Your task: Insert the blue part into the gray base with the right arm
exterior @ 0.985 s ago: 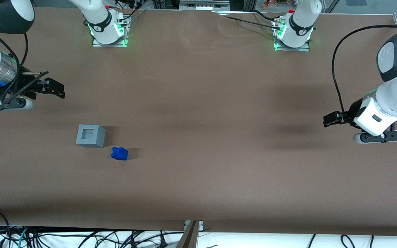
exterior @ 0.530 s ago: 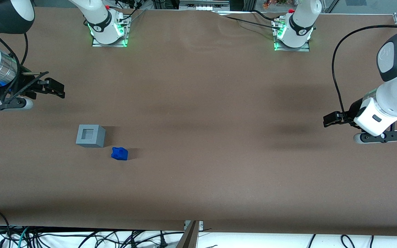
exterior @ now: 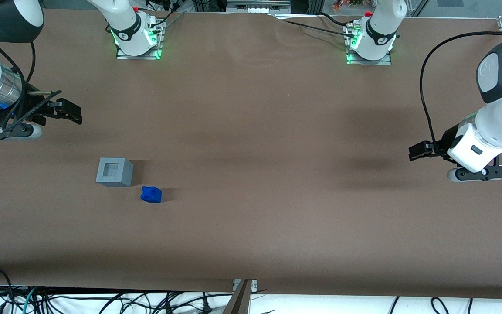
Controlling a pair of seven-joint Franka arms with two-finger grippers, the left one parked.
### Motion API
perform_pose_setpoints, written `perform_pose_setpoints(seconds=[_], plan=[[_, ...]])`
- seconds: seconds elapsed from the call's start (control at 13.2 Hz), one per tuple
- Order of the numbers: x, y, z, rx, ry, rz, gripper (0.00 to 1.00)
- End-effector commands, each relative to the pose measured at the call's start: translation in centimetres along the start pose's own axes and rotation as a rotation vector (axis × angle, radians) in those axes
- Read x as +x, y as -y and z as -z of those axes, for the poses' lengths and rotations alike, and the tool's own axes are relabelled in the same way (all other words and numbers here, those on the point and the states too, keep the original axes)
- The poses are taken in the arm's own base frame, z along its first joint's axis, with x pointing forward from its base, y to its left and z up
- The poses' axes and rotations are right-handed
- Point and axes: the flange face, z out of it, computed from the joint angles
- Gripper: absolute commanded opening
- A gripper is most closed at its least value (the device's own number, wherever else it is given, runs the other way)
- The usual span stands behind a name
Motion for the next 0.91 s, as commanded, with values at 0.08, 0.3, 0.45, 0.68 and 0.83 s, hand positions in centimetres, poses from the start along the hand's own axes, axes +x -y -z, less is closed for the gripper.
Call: perform_pose_setpoints(seconds=[0.08,0.3,0.45,0.68,0.83], plan=[[0.3,0.0,-0.4,0.004,0.004,0.010,0.99],[2.8,0.6,-3.9,0.032,0.000,0.000,0.99],[5.3,1.5,-7.5,0.043,-0.016,-0.013,0.99],[9.5,5.0,-16.5,0.084,-0.034,-0.091,0.99],[11.2,8.5,-21.7,0.078,-0.071,-0.149,0.99]])
